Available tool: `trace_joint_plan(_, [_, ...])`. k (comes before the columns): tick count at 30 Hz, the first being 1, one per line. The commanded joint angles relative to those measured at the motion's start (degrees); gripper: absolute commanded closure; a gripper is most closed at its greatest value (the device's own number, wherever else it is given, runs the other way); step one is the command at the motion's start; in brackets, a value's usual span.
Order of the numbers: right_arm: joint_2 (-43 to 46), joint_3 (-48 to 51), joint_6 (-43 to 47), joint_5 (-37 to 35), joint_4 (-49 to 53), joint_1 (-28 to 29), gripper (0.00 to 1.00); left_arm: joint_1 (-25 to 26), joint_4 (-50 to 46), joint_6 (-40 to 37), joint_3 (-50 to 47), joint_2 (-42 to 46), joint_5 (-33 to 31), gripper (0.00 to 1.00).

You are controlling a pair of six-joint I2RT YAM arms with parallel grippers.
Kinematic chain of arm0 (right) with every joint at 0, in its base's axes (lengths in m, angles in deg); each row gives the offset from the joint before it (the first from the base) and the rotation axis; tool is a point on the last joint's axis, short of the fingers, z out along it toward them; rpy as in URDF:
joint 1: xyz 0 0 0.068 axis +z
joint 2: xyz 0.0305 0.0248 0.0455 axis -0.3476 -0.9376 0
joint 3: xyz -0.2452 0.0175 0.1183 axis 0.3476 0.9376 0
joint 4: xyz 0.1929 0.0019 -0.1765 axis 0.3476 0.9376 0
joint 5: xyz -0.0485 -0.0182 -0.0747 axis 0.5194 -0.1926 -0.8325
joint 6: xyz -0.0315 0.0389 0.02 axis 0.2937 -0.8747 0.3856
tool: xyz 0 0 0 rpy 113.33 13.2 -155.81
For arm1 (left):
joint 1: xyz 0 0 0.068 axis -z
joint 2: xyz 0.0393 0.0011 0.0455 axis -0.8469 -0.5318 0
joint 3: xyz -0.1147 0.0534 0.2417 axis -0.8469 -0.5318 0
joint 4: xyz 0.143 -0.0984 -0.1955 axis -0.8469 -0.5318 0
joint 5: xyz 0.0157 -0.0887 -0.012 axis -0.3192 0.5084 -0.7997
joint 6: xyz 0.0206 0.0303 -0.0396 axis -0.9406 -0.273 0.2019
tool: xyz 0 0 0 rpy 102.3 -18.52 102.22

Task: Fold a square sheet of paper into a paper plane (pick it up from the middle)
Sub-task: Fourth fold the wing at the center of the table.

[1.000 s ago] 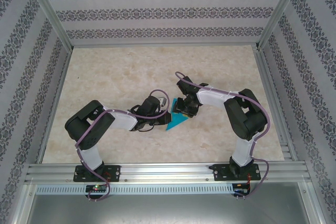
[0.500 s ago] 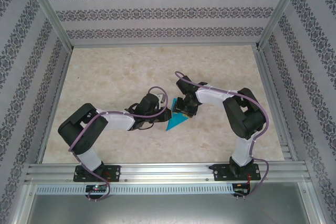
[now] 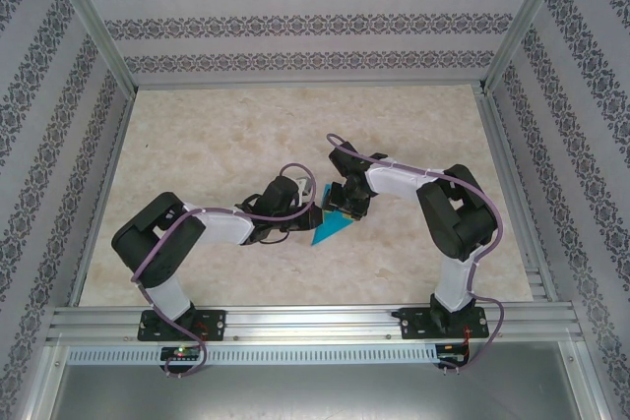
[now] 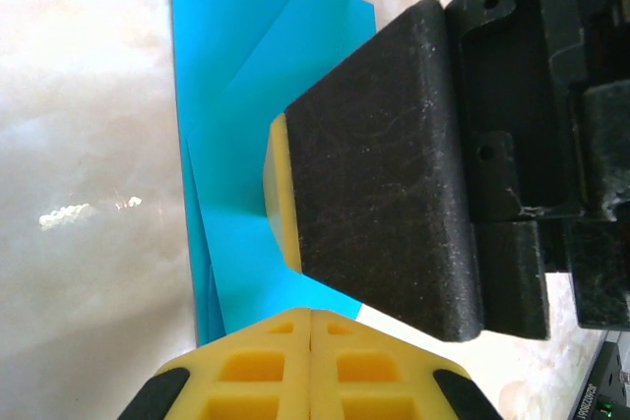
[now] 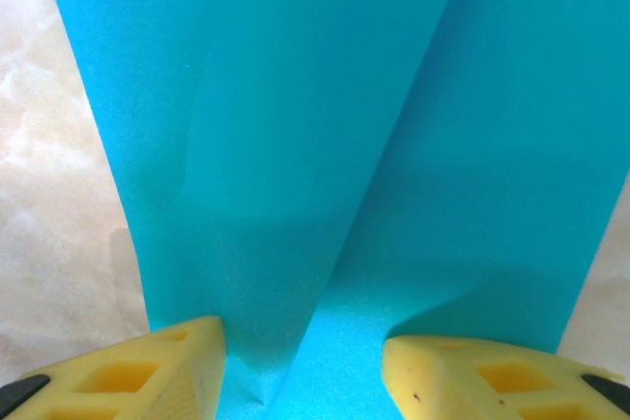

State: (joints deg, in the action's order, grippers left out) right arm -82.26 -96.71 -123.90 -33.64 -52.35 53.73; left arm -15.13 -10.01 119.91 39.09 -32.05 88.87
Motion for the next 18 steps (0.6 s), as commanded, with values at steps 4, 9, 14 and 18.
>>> trace_joint_plan(4, [-13.68,7.13,-0.16,-6.32,-0.33,0.72,0.47,-0.73,2.94,0.46,1.56,-2.23,2.60,0.94])
trace_joint_plan(9, [-13.71,7.11,-0.39,-5.93,-0.59,0.71,0.47,-0.65,2.54,0.40,2.34,-3.69,2.93,0.94])
trace_joint_plan(14, [-13.71,7.25,-0.25,-5.77,-0.69,0.71,0.46,-0.65,1.74,0.54,2.64,-4.22,1.76,0.95])
trace_joint_plan(18, [-13.73,7.24,-0.16,-5.58,-0.76,0.71,0.46,-0.65,-0.46,0.52,2.88,-4.22,-0.08,0.96])
